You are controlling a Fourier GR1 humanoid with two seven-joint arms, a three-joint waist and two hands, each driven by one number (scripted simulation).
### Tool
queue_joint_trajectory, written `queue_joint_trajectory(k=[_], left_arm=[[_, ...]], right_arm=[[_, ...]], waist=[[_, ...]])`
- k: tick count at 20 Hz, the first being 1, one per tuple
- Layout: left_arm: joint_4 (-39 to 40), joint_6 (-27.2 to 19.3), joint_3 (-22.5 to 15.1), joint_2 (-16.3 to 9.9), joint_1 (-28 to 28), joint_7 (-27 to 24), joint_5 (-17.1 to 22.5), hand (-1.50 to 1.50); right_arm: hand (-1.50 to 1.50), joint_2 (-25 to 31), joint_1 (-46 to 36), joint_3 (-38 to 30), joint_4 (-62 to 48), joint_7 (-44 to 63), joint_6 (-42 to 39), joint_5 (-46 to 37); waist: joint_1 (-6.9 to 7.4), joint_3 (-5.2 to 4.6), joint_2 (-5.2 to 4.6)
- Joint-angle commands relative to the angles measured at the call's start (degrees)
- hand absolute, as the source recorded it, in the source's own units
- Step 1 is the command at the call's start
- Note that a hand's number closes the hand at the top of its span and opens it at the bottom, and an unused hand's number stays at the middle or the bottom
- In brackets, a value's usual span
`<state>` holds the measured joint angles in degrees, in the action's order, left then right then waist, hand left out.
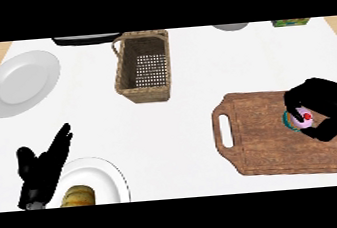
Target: Pick the cupcake from the cutting board and place it in the basket
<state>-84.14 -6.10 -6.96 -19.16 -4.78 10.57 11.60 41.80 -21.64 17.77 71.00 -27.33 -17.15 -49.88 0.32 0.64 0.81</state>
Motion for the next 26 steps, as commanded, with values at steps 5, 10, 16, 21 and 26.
queue_joint_trajectory(k=[5,10,16,21,26], left_arm=[[1.7,0.2,-1.8,0.6,-1.7,3.3,-0.4,0.0],[2.1,0.8,-1.7,-0.1,-0.8,3.6,-0.7,0.0],[2.1,1.4,-2.6,0.6,0.3,4.1,-0.4,0.0],[3.0,1.1,-3.6,0.9,1.5,4.8,-1.6,0.0],[4.4,1.3,-3.8,1.1,1.8,5.7,-1.5,0.0]], right_arm=[[1.5,-22.2,-4.9,5.6,7.6,28.3,-3.9,-4.0],[1.5,-35.8,-8.7,6.0,9.2,44.2,-1.6,-6.5],[1.5,-41.6,-12.9,1.4,16.9,56.1,13.7,3.3],[1.5,-41.7,-22.7,2.8,20.7,71.1,23.6,2.8],[1.5,-41.8,-35.2,2.8,19.8,88.3,27.5,-1.2]], waist=[[2.6,-1.5,-0.27],[3.08,-1.43,0.09],[4.95,-0.48,0.07],[6.35,-0.97,0.31],[5.91,-1.36,0.56]])
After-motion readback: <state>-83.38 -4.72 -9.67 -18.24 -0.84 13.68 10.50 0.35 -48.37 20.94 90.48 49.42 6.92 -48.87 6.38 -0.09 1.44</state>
